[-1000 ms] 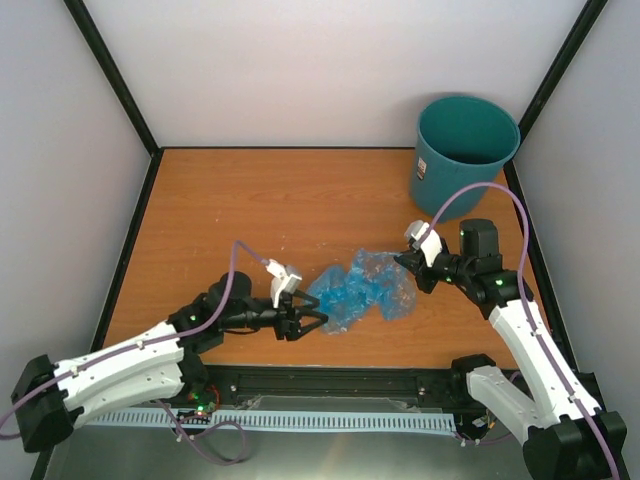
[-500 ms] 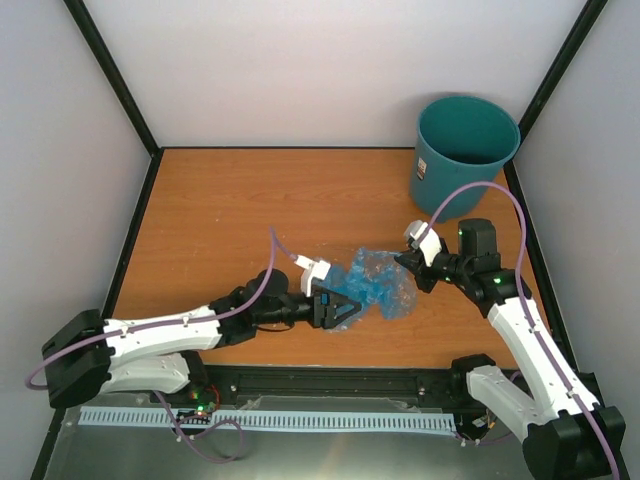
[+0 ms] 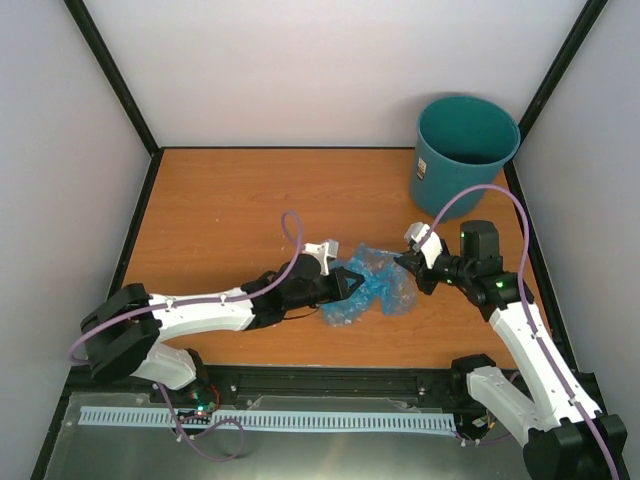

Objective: Put the trash bags into the trash bin

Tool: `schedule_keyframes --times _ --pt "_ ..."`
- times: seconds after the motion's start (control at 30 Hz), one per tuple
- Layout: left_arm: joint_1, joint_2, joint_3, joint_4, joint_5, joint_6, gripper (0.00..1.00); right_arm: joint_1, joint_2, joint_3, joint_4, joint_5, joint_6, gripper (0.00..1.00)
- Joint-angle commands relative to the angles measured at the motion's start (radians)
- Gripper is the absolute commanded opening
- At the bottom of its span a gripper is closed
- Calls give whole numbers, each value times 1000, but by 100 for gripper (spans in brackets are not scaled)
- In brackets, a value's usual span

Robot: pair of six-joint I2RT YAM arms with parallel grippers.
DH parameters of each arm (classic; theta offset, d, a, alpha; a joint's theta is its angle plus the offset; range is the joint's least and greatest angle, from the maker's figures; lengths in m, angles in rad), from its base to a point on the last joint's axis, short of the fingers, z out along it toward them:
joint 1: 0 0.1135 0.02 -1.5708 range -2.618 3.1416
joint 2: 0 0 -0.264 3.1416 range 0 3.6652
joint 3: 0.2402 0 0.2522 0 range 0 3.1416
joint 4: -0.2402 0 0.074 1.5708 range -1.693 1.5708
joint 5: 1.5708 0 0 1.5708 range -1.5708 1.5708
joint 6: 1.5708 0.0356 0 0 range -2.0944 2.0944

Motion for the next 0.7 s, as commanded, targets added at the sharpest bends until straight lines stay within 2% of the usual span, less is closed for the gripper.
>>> schedule_keyframes --times 0.0,0.07,0.13,0.27,0.33,0.37,0.43,0.47,0.53,0.57,0.63,0.67 --pt "90 -25 19 -71 -44 7 1 -2 -12 8 16 -4 12 3" --pt "134 -73 51 -138 -46 60 1 -3 -8 39 28 36 54 3" --pt "147 -145 125 -265 -136 149 1 -3 14 120 5 63 73 3" --pt "148 -285 360 -450 -309 385 1 -3 95 490 -127 58 182 3" --pt "146 -337 460 -463 -259 499 1 -3 104 694 -150 -12 244 3" --pt "142 -356 500 -464 -204 550 1 -4 81 732 -133 -61 269 3" --pt "125 -377 545 -491 -111 614 1 -3 7 705 -67 -148 280 3" --pt "117 -382 538 -513 -90 628 1 -3 -43 627 -17 -146 274 3" --pt "111 -385 458 -580 -112 611 1 -4 -112 415 67 11 271 3" --pt "111 -379 368 -606 -145 596 1 -3 -114 304 75 106 236 3" --pt "112 -352 225 -642 -231 543 1 -2 -46 150 35 261 154 3" --pt "112 -336 175 -656 -249 528 1 -3 -3 106 -3 257 118 3"
